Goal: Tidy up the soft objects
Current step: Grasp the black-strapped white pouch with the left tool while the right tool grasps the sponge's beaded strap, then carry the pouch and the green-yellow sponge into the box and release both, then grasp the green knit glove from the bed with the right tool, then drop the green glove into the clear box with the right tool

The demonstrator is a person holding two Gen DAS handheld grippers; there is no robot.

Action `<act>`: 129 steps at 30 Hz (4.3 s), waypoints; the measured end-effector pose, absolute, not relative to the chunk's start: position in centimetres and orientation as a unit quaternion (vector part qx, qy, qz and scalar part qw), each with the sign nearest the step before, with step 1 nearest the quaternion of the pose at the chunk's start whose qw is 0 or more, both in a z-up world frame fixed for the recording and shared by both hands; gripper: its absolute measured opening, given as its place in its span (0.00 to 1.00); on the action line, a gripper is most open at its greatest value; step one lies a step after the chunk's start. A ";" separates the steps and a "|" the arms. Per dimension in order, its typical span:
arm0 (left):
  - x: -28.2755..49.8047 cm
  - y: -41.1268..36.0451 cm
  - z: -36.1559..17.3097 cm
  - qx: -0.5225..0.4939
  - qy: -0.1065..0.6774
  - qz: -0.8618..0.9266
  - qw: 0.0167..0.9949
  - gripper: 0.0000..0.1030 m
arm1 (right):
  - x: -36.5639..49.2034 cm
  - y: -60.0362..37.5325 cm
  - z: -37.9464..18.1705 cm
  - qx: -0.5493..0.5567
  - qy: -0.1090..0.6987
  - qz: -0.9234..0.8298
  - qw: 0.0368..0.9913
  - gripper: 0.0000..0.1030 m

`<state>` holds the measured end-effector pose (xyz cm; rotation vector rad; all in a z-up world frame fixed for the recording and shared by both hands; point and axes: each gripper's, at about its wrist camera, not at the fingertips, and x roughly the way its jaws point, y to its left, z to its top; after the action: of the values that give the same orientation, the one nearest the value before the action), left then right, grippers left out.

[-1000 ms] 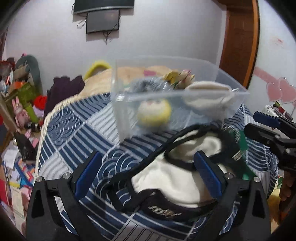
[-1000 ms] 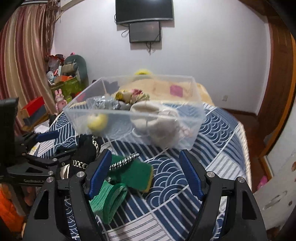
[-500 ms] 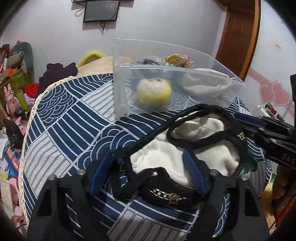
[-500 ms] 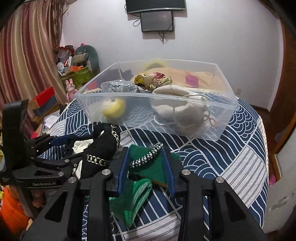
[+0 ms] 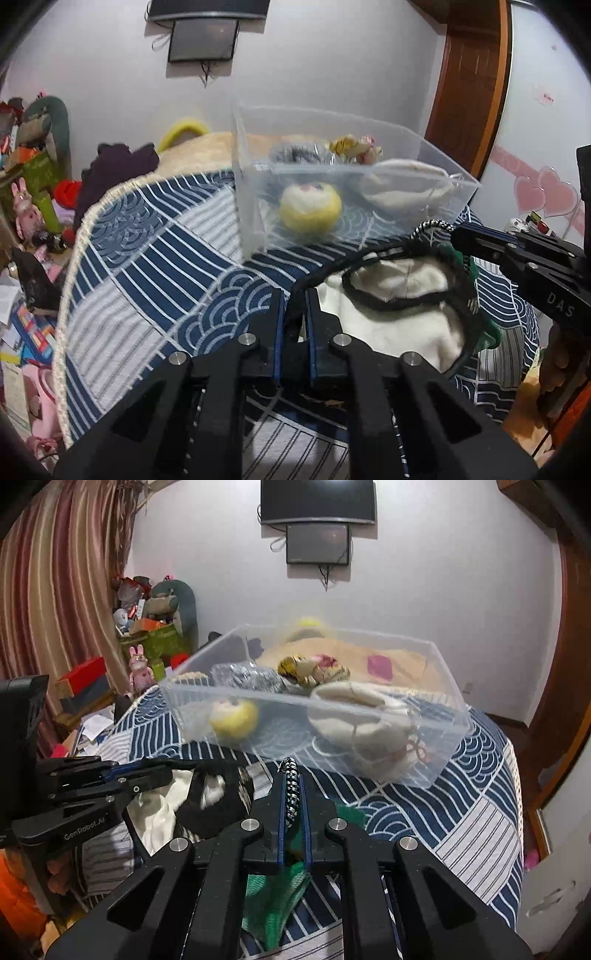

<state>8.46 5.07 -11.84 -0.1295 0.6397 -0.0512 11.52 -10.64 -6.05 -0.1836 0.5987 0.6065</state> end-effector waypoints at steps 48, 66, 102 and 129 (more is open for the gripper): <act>17.9 6.4 -0.5 -0.085 0.196 0.052 0.975 0.06 | 13.3 -13.0 0.6 -0.039 0.202 0.261 0.943 0.06; 21.6 4.8 -4.7 -0.056 0.276 0.027 0.959 0.24 | 18.8 -8.8 -2.2 -0.094 0.251 0.236 0.934 0.07; 7.6 1.4 -9.5 -0.014 0.292 -0.008 0.956 0.94 | 11.4 -11.0 -10.1 -0.119 0.374 0.328 0.859 0.22; 5.8 5.5 -8.8 -0.079 0.254 0.029 0.963 0.94 | 17.2 -7.0 -1.9 -0.109 0.257 0.279 0.919 0.14</act>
<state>5.83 5.52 -8.75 -0.1606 0.5152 0.0591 17.18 -6.98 -1.88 -0.2239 0.5279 0.5734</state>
